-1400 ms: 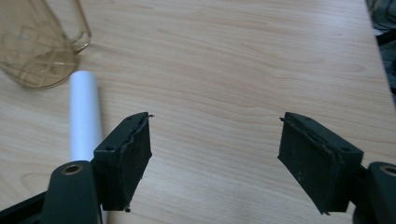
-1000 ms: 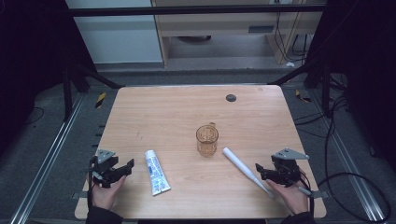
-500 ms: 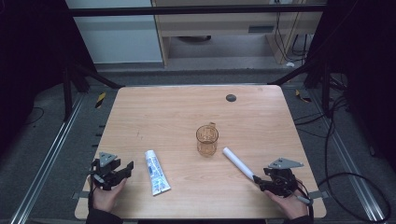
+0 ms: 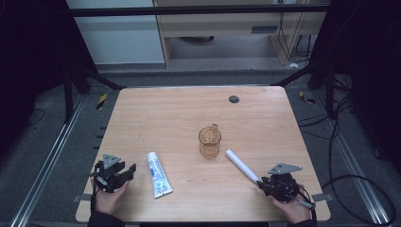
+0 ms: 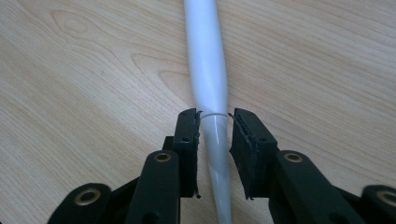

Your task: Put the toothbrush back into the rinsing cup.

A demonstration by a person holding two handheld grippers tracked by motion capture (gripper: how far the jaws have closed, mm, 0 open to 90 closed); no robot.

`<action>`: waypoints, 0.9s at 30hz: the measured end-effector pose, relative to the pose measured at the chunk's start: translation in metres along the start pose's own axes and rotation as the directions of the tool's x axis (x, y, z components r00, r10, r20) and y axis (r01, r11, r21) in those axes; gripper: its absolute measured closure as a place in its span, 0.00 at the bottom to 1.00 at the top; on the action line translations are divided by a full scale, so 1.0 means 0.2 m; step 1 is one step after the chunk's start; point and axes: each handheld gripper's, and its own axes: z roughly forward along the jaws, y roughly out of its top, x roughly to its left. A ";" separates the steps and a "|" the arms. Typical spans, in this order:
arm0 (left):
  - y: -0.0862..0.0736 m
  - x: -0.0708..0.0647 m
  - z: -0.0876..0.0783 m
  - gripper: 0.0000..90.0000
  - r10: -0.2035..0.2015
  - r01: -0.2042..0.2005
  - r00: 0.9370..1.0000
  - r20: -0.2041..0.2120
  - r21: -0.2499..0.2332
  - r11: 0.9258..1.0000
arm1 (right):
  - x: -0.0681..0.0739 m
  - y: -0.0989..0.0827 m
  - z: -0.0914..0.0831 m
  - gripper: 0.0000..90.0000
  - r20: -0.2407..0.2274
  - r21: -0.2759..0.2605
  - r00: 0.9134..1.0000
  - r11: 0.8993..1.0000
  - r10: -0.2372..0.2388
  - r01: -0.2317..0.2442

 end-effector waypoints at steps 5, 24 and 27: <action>0.00 0.00 0.00 0.60 -0.001 0.000 1.000 0.003 0.003 1.000 | 0.00 0.00 0.01 0.86 -0.003 0.013 1.000 1.000 0.000 0.001; 0.00 0.00 0.00 0.61 0.004 -0.004 1.000 0.009 0.008 1.000 | 0.05 0.01 0.02 0.89 -0.065 0.018 0.998 1.000 -0.022 0.023; 0.00 0.00 0.00 0.61 0.003 -0.003 1.000 0.011 0.006 1.000 | 0.07 0.01 0.02 0.89 -0.083 0.015 0.996 1.000 -0.019 0.021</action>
